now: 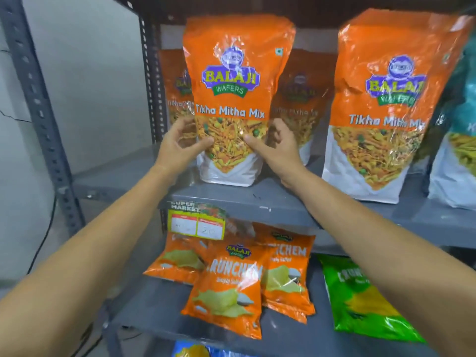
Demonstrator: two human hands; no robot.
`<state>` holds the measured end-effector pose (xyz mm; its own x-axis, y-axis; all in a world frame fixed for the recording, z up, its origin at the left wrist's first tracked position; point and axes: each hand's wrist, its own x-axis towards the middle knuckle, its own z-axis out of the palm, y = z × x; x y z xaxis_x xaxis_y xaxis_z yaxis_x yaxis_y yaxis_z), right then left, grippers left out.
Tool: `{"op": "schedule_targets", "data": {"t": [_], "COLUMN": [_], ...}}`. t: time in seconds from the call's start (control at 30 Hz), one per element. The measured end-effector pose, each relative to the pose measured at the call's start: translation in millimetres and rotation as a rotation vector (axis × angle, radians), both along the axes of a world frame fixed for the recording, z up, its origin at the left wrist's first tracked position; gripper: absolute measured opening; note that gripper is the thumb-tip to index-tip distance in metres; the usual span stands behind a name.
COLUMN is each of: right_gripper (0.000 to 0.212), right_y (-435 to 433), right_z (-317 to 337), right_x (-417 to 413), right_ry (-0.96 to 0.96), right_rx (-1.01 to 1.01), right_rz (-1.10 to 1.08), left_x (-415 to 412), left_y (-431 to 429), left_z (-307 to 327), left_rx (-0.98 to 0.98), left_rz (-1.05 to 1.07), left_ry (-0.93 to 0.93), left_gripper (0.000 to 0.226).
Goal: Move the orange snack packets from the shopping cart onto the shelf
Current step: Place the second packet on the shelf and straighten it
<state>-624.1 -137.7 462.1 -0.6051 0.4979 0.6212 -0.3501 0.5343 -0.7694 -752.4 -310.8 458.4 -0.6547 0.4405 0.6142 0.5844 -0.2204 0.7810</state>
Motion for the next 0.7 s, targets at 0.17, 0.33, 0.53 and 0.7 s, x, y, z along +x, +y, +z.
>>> {"op": "schedule_targets", "data": {"t": [0.17, 0.33, 0.53, 0.7], "right_gripper": [0.064, 0.060, 0.055, 0.051], "right_y": [-2.8, -3.4, 0.5, -21.1], "right_z": [4.0, 4.8, -1.8, 2.9], "right_x": [1.3, 9.8, 14.5, 0.8], "right_ry": [0.082, 0.020, -0.174, -0.168], "right_rx": [-0.126, -0.231, -0.186, -0.197], "right_rz": [0.023, 0.072, 0.096, 0.144], "left_x": [-8.4, -10.4, -11.9, -37.3], "left_y": [2.6, 5.3, 6.8, -15.7], "left_z": [-7.4, -7.3, -9.8, -4.5], "left_rx": [0.024, 0.013, -0.037, -0.049], "left_rz": [-0.035, -0.152, -0.199, -0.239], "left_ry": [0.017, -0.142, -0.155, -0.136], "left_gripper": [0.054, 0.050, 0.071, 0.063]}}
